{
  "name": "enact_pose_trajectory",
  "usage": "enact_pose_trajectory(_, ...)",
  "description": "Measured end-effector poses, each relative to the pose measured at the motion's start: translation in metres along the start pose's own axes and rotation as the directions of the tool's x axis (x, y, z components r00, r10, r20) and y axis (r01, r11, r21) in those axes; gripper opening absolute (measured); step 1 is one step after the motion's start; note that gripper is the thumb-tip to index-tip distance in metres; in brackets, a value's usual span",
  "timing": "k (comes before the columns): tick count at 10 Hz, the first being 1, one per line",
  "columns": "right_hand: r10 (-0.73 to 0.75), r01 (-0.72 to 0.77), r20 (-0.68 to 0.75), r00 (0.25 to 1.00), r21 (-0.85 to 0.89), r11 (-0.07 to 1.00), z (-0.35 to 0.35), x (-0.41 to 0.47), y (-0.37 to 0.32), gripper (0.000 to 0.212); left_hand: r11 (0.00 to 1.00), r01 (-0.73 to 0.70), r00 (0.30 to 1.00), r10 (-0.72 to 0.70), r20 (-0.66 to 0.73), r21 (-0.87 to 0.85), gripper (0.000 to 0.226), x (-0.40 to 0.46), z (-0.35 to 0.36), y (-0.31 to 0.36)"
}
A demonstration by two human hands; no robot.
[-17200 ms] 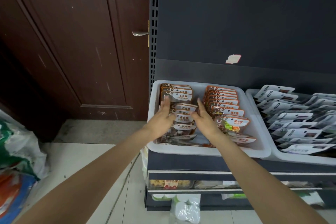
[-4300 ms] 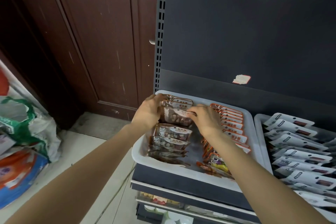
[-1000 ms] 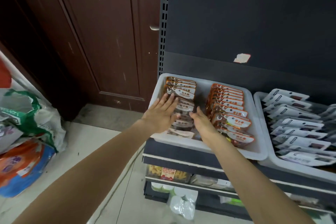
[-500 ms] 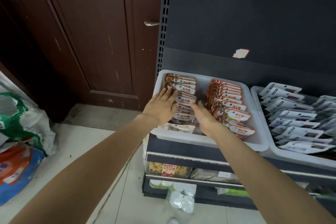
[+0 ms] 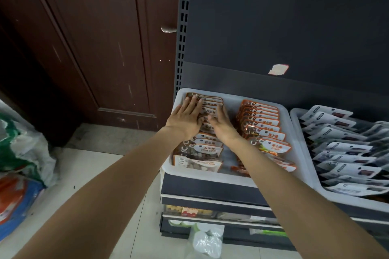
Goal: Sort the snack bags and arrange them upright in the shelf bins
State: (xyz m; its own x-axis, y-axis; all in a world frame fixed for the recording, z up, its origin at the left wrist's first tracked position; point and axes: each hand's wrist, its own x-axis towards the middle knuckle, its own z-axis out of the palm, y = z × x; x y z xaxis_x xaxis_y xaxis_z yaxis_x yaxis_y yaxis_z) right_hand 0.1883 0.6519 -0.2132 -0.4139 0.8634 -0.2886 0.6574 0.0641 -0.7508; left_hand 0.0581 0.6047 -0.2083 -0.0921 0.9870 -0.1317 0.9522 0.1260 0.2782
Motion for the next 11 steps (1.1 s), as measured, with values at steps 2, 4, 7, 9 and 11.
enact_pose_trajectory(2,-0.041,0.034,-0.054,0.998,-0.124,0.992,-0.004,-0.004,-0.002,0.061,0.998,0.064,0.998,-0.064,-0.009,-0.029,0.057,-0.004,-0.012,0.004)
enact_pose_trajectory(4,-0.199,0.091,-0.193,0.961,-0.46,0.883,-0.016,-0.053,0.01,0.05,0.999,0.004,0.993,0.001,-0.121,0.042,0.053,-0.036,-0.009,0.019)
enact_pose_trajectory(7,-0.095,-0.001,-0.114,0.989,-0.644,0.765,-0.051,-0.099,0.067,0.064,0.982,-0.117,0.993,0.112,0.041,0.149,0.056,-0.057,0.016,0.056)
enact_pose_trajectory(9,-0.127,0.058,-0.09,0.988,-0.542,0.838,-0.062,-0.104,0.065,0.065,0.992,-0.015,0.998,0.022,-0.059,0.126,0.051,-0.065,0.011,0.068)
enact_pose_trajectory(11,-0.248,0.099,-0.254,0.935,-0.483,0.87,-0.082,-0.125,0.048,0.035,0.996,0.068,0.969,-0.053,-0.241,0.052,0.035,-0.084,-0.008,0.099)
